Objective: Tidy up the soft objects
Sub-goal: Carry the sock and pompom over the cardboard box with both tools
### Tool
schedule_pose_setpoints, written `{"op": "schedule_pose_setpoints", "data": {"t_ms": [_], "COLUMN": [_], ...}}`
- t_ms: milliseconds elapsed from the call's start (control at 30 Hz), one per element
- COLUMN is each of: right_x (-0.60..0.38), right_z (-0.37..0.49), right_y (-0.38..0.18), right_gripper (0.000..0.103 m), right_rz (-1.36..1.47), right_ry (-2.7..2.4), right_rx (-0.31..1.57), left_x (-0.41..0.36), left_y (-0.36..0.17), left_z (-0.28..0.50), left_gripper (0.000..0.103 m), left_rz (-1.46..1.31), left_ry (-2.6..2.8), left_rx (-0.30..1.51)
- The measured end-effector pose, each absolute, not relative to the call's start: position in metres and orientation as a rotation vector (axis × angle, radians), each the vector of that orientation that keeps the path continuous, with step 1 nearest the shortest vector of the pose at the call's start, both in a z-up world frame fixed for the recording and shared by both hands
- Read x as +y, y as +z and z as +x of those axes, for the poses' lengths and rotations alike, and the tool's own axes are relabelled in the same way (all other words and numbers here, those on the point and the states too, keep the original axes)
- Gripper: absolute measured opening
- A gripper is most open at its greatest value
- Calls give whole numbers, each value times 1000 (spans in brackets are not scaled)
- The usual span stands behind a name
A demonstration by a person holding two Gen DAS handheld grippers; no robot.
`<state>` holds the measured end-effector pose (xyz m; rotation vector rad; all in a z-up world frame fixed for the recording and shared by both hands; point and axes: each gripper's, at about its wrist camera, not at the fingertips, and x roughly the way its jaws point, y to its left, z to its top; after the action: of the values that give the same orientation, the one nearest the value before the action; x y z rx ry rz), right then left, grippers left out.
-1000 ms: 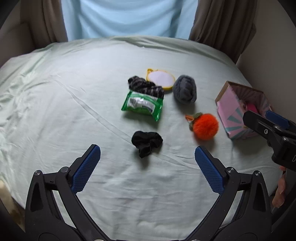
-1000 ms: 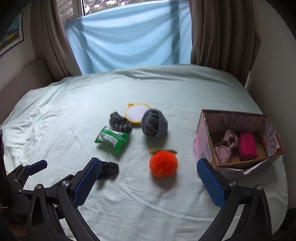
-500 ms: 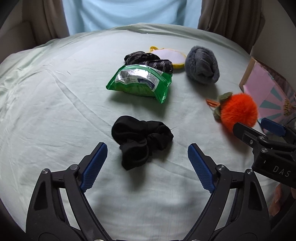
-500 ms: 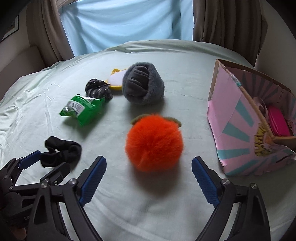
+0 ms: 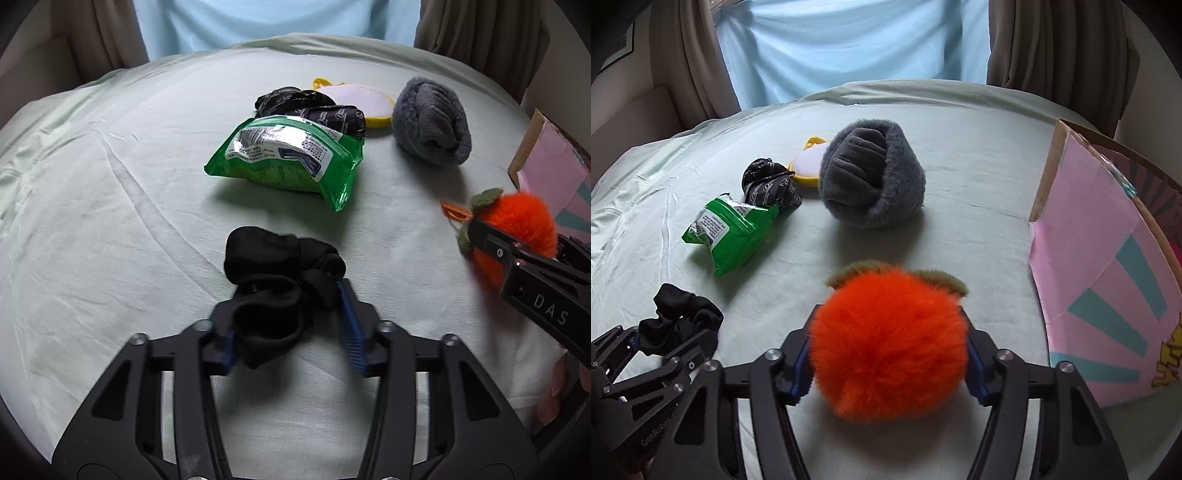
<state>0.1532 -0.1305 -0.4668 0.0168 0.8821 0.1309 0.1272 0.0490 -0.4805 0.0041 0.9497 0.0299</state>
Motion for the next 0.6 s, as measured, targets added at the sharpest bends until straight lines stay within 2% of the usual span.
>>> {"op": "schedule_pose_setpoints", "data": {"t_ms": [133, 200, 600], "right_x": [-131, -130, -131], "right_z": [161, 162, 153], "right_y": [-471, -472, -433], "right_gripper": [40, 37, 34], "right_rz": [24, 22, 37], "right_ry": [138, 142, 150], "right_rx": [901, 908, 887], "left_x": [53, 55, 54], "left_y": [-479, -478, -436], "left_z": [133, 134, 134], "left_gripper": [23, 21, 20], "left_rz": [-13, -22, -34], "left_ry": [44, 44, 26], "left_rx": [962, 966, 952]}}
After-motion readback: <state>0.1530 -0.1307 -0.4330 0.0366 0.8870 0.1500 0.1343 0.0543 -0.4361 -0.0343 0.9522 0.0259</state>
